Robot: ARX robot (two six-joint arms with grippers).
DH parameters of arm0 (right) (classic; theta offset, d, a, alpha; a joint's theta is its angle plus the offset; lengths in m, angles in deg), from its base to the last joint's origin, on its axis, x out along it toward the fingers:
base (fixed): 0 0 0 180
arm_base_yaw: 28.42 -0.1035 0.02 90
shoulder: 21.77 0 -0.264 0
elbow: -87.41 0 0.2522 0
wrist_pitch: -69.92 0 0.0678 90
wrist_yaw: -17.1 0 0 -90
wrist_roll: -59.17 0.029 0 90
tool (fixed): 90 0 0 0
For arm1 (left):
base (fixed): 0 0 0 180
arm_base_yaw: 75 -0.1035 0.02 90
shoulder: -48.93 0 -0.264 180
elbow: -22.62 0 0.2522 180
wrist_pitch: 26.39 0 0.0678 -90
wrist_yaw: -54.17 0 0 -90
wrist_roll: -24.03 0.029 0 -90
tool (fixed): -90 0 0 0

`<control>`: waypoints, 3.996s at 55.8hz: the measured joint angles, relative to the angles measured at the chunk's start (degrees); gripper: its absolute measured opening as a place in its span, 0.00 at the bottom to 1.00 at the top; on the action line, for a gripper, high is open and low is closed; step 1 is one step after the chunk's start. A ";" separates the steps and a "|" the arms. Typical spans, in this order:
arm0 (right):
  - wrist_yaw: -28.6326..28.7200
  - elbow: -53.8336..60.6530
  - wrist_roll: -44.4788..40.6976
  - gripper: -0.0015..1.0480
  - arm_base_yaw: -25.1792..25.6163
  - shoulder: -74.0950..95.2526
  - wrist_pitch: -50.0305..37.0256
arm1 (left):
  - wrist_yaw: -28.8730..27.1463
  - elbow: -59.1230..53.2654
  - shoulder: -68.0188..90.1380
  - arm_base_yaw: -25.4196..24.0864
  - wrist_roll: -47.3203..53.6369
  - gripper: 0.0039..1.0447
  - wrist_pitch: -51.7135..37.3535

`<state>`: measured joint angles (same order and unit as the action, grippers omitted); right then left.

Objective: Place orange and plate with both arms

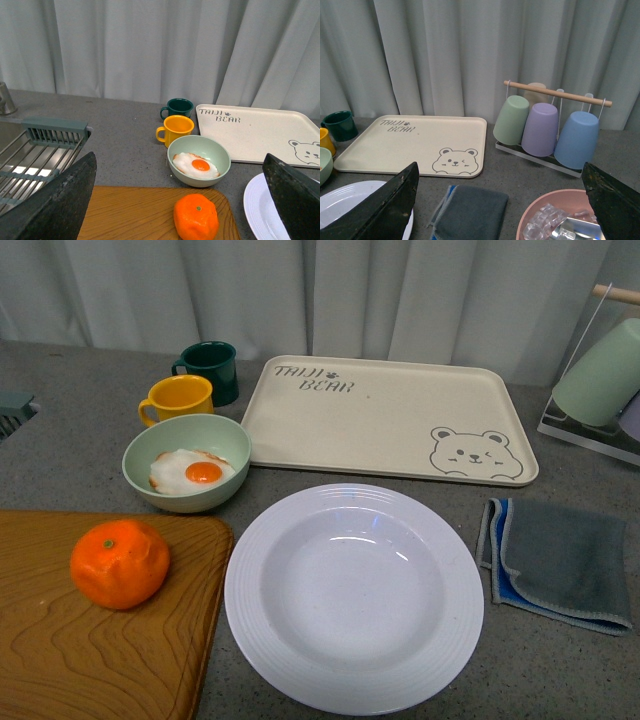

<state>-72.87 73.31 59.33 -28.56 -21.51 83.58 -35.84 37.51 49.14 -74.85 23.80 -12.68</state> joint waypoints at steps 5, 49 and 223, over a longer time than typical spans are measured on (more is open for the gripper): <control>0.00 0.00 0.00 0.91 0.00 0.00 0.00 | 0.00 0.00 0.00 0.00 0.00 0.94 0.00; 0.00 0.00 0.00 0.91 0.00 0.00 0.00 | 0.00 0.00 0.00 0.00 0.00 0.94 0.00; 0.02 0.00 0.00 0.91 0.00 -0.04 0.00 | 2.86 46.16 114.60 29.97 -18.75 0.68 -21.44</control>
<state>-72.85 73.31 59.33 -28.56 -21.56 83.58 -32.98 83.67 163.74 -44.89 5.05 -34.12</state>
